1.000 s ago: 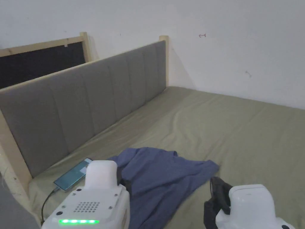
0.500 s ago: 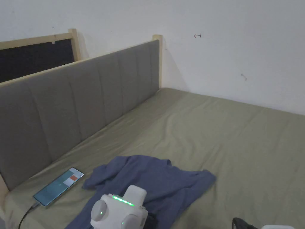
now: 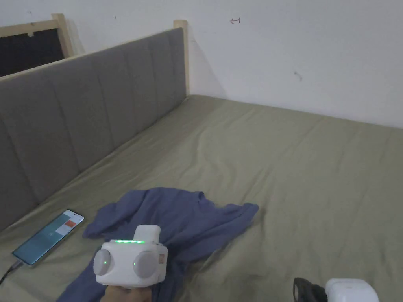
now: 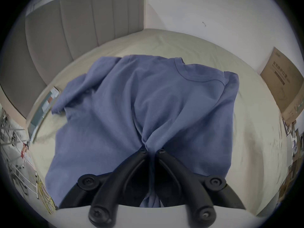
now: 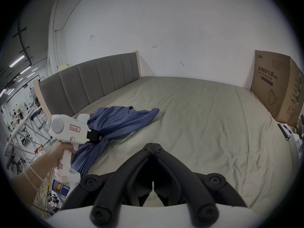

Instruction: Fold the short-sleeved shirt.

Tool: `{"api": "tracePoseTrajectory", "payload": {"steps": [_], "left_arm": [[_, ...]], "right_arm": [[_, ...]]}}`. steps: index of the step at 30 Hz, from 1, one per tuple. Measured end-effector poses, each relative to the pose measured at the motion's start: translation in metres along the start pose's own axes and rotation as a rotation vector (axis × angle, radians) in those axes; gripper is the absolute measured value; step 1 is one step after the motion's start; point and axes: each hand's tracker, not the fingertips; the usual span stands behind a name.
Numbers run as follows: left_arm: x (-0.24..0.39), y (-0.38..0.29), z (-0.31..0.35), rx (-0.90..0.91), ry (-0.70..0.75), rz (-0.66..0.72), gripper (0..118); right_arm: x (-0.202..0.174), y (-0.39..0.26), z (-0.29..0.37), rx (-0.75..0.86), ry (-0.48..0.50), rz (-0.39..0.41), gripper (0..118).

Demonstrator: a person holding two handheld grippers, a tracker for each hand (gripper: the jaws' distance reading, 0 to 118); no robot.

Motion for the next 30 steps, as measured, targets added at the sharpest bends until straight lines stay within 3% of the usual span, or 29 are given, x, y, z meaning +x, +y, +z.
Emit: {"api": "tracePoseTrajectory", "payload": {"steps": [5, 9, 15, 19, 23, 27, 30], "left_arm": [[-0.001, 0.012, 0.014, -0.02, 0.005, 0.01, 1], [-0.004, 0.019, 0.058, 0.074, -0.131, 0.14, 1], [0.05, 0.056, 0.143, 0.229, -0.149, -0.101, 1], [0.107, 0.083, 0.197, 0.356, -0.327, -0.125, 1], [0.196, 0.096, 0.248, 0.446, -0.426, -0.328, 1], [0.277, 0.078, 0.277, 0.475, -0.661, -0.43, 1], [0.34, 0.043, 0.266, 0.417, -0.707, -0.542, 1]], "right_arm": [[0.008, -0.001, 0.013, 0.012, -0.022, 0.009, 0], [0.027, 0.004, 0.025, 0.041, -0.054, -0.041, 0], [0.066, 0.009, 0.057, 0.11, -0.158, -0.112, 0], [0.098, 0.011, 0.086, 0.162, -0.242, -0.181, 0], [0.134, 0.014, 0.124, 0.228, -0.351, -0.244, 0], [0.165, 0.014, 0.164, 0.295, -0.477, -0.283, 0], [0.187, 0.008, 0.191, 0.333, -0.543, -0.344, 0]]}}
